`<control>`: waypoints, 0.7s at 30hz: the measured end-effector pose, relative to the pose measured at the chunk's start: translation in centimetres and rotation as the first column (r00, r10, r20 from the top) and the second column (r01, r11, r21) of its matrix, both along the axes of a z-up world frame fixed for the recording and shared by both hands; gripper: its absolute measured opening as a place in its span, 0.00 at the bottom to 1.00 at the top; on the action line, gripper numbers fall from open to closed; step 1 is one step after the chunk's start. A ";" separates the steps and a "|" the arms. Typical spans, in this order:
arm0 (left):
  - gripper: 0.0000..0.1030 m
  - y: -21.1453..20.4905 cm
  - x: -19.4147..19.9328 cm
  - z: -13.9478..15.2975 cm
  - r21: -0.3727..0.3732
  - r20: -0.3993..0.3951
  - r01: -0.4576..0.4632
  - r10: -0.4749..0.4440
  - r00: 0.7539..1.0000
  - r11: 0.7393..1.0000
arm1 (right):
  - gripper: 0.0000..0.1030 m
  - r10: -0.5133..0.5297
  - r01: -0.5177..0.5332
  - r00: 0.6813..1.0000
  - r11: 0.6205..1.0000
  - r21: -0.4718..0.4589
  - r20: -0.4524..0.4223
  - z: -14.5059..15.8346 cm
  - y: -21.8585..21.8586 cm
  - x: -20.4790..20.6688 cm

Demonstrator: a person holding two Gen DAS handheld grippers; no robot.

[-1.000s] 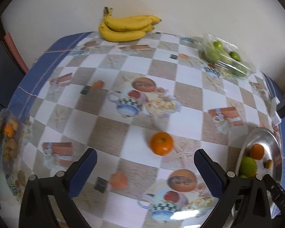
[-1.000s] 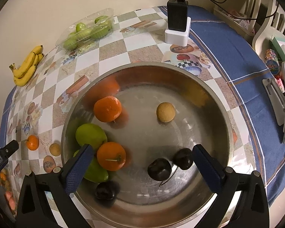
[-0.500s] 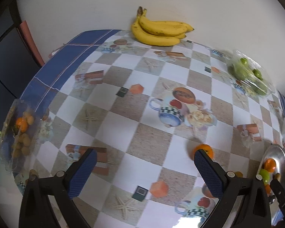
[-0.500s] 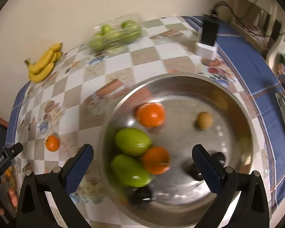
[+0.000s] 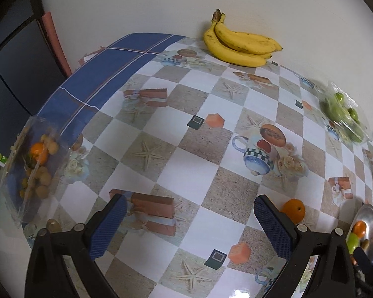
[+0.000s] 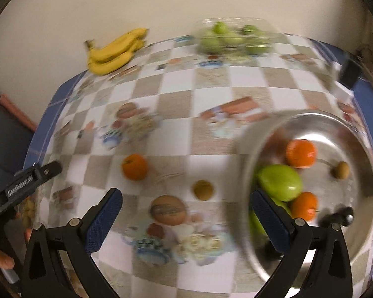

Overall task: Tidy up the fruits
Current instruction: 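Bring the left tool toward the last orange beside the bowl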

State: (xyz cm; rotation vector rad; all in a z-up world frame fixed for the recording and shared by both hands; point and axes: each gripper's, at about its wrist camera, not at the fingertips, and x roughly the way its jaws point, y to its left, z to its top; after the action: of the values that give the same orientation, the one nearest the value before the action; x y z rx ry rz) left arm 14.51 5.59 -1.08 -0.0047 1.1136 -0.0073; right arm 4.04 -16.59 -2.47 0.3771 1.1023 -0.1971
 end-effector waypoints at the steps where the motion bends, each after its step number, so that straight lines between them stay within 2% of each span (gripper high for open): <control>1: 1.00 0.0 0.0 -0.1 -0.001 -0.001 0.000 0.000 1.000 1.000 | 1.00 0.005 -0.005 1.000 1.000 -0.002 -0.004 -0.1 0.2 0.1; 7: 1.00 -0.4 0.1 -0.3 -0.005 -0.010 0.018 -0.018 1.000 1.000 | 1.00 0.036 -0.036 0.999 0.999 -0.019 -0.006 -0.2 1.1 1.0; 12: 1.00 -1.1 0.3 -0.6 -0.067 -0.022 0.045 -0.047 0.999 0.997 | 1.00 0.056 -0.055 0.998 0.996 -0.066 0.010 0.0 1.0 1.2; 18: 0.99 -3.0 0.2 -1.0 -0.086 -0.025 0.116 -0.119 0.993 0.989 | 1.00 0.036 -0.033 0.999 0.995 -0.091 0.030 -0.2 0.2 1.1; 20: 0.99 -3.6 0.3 -1.1 -0.096 -0.028 0.140 -0.143 0.989 0.986 | 0.95 0.038 -0.034 0.999 0.994 -0.105 0.030 -0.2 0.2 1.1; 21: 0.99 -3.9 0.3 -1.2 -0.105 -0.029 0.149 -0.153 0.988 0.983 | 0.90 0.035 -0.031 0.999 0.993 -0.111 0.028 -0.3 0.2 1.1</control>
State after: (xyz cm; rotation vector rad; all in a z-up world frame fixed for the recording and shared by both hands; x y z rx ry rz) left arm 14.81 1.68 -2.27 -0.0122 1.1470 -0.2008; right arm 5.19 -16.43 -2.75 0.2622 1.0623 -0.2214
